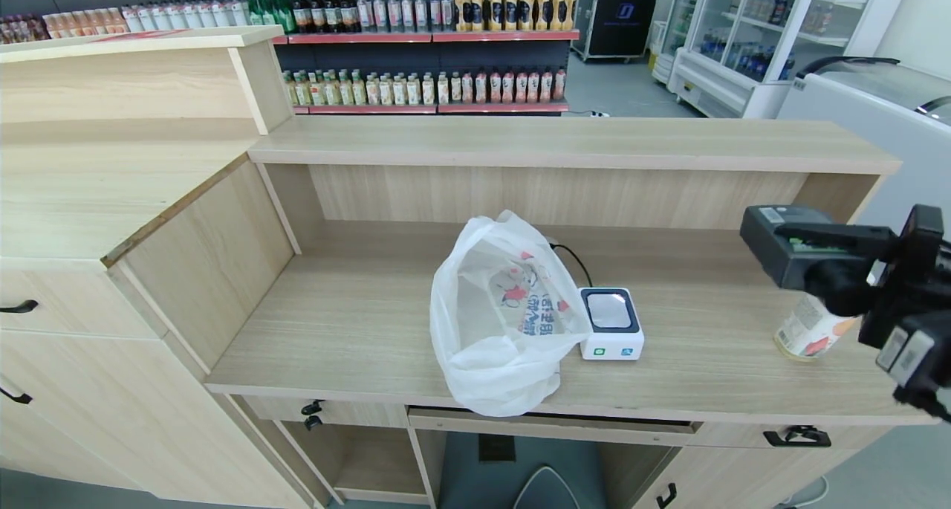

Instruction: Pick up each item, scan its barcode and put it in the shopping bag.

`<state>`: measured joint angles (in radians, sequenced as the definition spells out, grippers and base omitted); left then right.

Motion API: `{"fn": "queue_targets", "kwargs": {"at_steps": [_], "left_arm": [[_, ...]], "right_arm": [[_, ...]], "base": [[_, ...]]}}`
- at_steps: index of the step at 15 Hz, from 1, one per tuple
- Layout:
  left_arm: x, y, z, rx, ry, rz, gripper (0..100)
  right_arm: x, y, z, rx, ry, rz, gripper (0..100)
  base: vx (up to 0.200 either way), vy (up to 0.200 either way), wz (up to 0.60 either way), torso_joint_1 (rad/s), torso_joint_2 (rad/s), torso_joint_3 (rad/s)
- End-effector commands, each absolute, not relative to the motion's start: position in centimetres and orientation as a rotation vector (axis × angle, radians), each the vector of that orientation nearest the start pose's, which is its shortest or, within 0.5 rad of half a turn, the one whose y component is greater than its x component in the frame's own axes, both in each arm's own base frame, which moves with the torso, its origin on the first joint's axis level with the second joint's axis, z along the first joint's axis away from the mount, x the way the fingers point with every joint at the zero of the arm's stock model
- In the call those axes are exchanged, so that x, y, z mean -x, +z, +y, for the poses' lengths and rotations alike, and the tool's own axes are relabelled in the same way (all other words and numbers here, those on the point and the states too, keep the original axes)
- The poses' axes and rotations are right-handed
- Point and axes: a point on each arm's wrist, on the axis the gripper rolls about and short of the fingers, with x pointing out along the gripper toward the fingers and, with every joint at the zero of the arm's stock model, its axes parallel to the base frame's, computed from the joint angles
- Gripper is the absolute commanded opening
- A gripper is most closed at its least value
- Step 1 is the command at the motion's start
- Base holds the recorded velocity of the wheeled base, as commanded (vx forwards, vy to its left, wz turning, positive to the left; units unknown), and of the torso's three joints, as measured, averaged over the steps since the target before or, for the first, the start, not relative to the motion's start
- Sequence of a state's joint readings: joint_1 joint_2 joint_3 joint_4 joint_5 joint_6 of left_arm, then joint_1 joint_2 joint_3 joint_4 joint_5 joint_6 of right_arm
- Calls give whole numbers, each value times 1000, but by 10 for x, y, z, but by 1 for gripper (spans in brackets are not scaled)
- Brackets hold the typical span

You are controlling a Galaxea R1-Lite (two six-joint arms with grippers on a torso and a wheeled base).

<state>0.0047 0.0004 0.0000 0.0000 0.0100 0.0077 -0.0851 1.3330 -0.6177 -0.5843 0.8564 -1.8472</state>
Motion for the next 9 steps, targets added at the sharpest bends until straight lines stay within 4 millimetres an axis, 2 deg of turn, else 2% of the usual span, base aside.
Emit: {"fn": "queue_targets", "kwargs": {"at_steps": [1, 4, 5, 7, 9], "left_arm": [[23, 75, 0, -8, 15, 0, 0], [23, 75, 0, -8, 15, 0, 0], [23, 75, 0, -9, 15, 0, 0], [23, 75, 0, -8, 15, 0, 0], [23, 75, 0, -8, 15, 0, 0]], "right_arm": [[-155, 227, 36, 1921, 698, -784, 0], [-112, 239, 46, 2104, 560, -894, 0], [-99, 248, 46, 2181, 435, -912, 0], [-100, 255, 53, 2251, 350, -1028, 0], [-105, 259, 74, 2205, 332, -1205, 0]], "base": [[0, 0, 0, 0, 0, 0], [0, 0, 0, 0, 0, 0], [0, 0, 0, 0, 0, 0], [0, 0, 0, 0, 0, 0], [0, 0, 0, 0, 0, 0]]}}
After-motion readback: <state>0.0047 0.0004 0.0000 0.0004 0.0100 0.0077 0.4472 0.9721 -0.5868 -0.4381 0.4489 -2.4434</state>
